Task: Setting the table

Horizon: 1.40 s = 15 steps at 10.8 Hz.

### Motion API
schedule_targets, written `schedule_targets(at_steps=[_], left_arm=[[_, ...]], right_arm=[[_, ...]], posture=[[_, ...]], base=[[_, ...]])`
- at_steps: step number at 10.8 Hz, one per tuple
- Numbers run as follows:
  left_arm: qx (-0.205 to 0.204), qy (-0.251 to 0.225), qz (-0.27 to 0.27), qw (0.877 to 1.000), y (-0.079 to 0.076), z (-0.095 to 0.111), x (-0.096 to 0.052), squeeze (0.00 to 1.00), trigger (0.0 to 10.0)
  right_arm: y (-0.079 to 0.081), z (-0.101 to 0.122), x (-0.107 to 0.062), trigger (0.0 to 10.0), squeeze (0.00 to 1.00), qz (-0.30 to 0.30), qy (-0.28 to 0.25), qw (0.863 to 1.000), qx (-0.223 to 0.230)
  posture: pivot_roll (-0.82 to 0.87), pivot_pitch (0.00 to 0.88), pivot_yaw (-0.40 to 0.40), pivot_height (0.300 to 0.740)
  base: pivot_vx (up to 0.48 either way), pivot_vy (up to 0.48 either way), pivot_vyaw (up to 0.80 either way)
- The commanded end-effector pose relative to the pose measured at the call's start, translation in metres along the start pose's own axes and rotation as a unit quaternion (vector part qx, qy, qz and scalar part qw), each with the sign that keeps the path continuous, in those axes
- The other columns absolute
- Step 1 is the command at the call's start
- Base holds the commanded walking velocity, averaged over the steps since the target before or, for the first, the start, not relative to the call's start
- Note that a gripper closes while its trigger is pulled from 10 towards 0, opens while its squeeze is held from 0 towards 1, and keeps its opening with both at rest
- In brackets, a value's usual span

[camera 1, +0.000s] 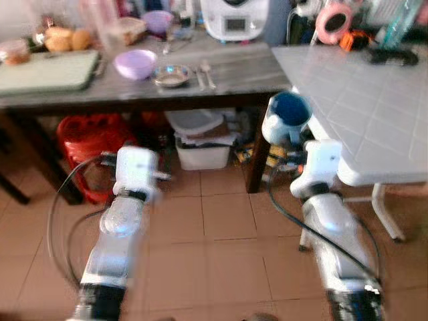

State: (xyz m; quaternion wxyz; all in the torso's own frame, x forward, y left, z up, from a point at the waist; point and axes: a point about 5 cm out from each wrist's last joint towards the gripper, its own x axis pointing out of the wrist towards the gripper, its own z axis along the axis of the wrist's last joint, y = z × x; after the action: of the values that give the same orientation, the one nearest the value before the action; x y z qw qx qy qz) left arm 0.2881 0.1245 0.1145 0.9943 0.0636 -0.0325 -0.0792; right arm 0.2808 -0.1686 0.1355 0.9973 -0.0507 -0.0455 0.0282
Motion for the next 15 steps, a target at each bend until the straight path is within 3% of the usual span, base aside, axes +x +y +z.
schedule_targets(at_steps=[1, 4, 6, 15], left_arm=[[0.016, -0.001, 0.014, 1.0, 0.011, 0.0003, 0.0003, 0.0, 10.0], [0.012, -0.003, 0.01, 1.0, 0.0089, 0.0001, 0.0004, 0.0, 10.0], [0.015, -0.008, 0.007, 1.0, 0.009, 0.0016, 0.0021, 0.0, 10.0], [0.0, -0.023, 0.003, 1.0, 0.0059, 0.0072, 0.0021, 0.0, 10.0]], right_arm=[[0.0075, 0.0109, 0.0049, 10.0, 0.0, 0.01, -0.021, 1.0, 0.006], [0.0073, 0.0099, 0.0055, 10.0, 0.0, 0.009, -0.017, 1.0, 0.009], [0.0075, 0.0117, 0.0067, 10.0, 0.0, 0.011, -0.023, 1.0, 0.004], [0.0086, 0.0189, 0.0137, 10.0, 0.0, 0.006, -0.037, 0.999, -0.001]], posture=[[0.0, 0.0, 0.032, 0.74], [0.0, 0.0, 0.031, 0.74], [0.0, 0.0, 0.032, 0.74], [0.0, 0.0, 0.036, 0.74]], base=[[0.465, 0.0, 0.0], [0.465, 0.0, 0.0], [0.48, 0.0, 0.63], [0.48, 0.0, 0.0]])
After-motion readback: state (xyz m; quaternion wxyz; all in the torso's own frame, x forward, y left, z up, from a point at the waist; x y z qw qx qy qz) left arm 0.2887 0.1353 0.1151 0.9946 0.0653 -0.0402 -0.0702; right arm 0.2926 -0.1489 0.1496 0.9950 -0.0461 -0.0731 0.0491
